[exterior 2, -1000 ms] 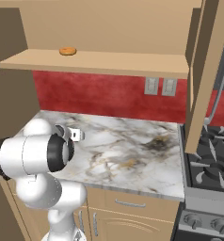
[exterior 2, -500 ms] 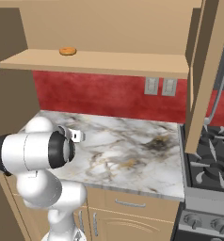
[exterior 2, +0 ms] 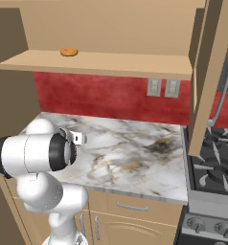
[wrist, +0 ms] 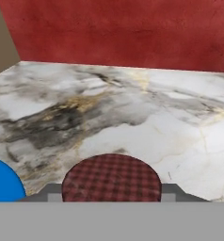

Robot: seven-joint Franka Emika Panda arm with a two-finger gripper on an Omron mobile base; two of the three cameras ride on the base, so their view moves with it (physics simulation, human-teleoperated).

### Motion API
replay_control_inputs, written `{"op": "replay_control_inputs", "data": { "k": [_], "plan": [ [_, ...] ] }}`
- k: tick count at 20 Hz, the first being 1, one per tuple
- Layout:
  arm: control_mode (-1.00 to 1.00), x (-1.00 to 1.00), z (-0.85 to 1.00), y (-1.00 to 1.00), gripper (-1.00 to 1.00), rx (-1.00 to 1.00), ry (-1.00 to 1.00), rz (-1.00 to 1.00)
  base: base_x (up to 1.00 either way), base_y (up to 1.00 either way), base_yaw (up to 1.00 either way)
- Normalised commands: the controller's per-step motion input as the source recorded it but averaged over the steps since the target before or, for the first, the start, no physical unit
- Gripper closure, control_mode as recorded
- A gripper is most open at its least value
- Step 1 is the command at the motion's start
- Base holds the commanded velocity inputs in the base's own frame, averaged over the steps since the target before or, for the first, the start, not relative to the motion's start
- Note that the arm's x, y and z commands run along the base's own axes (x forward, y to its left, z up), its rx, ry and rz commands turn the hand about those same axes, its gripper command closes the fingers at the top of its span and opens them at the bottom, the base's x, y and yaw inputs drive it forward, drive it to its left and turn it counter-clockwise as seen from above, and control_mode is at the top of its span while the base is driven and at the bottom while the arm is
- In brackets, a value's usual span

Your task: Pick the avocado and bread from the counter and place them on the plate. Then pick the jam from the cabinet and place it next to the plate. Lastly close the cabinet door.

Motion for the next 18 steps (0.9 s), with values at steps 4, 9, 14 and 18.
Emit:
{"op": "replay_control_inputs", "data": {
  "k": [4, 9, 14, 18],
  "plan": [
    [-1.0, 0.0, 0.04, 0.0, -1.0, 0.0, 0.0, 0.0, 0.0, 0.0, 0.0],
    [-1.0, 0.0, 0.35, 0.0, -1.0, 0.0, 0.0, -0.04, 0.0, 0.0, 0.0],
    [-1.0, -0.01, 0.63, 0.0, -1.0, 0.0, 0.0, -0.07, 0.0, 0.0, 0.0],
    [-1.0, -0.23, 0.83, 0.0, -1.0, 0.0, 0.03, -0.11, 0.0, 0.0, 0.0]
  ]
}}
